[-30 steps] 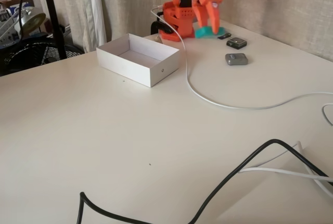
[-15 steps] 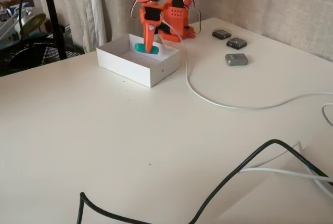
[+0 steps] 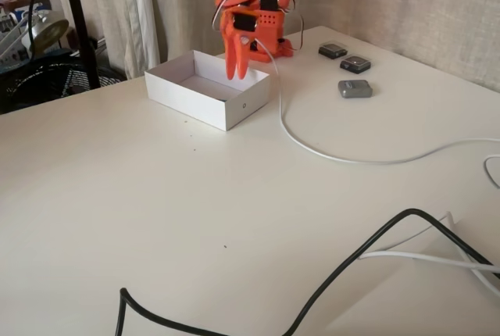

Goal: Grasp the green cube and put it in the bin.

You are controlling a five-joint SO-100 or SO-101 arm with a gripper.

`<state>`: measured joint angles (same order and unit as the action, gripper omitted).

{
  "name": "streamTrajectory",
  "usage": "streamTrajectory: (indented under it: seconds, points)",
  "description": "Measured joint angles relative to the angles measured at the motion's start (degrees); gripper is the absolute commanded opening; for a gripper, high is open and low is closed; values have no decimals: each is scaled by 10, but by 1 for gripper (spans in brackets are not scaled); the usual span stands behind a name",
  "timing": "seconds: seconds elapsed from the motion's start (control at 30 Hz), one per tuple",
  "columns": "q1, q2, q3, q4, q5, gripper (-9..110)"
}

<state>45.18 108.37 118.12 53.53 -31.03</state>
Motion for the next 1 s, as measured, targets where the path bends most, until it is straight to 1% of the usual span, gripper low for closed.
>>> streamTrajectory:
  seconds: [0.13,0.27,0.37,0.43,0.57,0.67,0.77,0.87,1.0]
  points:
    - [-163,98,11,-60,47,27]
    - [-321,206,64,-183,100,27]
    - [-419,289,106,-189,139,27]
    - [-458,348,142,-149,168,27]
    - [-496,483,228,-16,196,27]
    - [-495,577,294,84,202,27]
    - [-505,653,355,156,203,27]
    - [-503,713,393,212,203,27]
    - [-515,769,432,235,203,27]
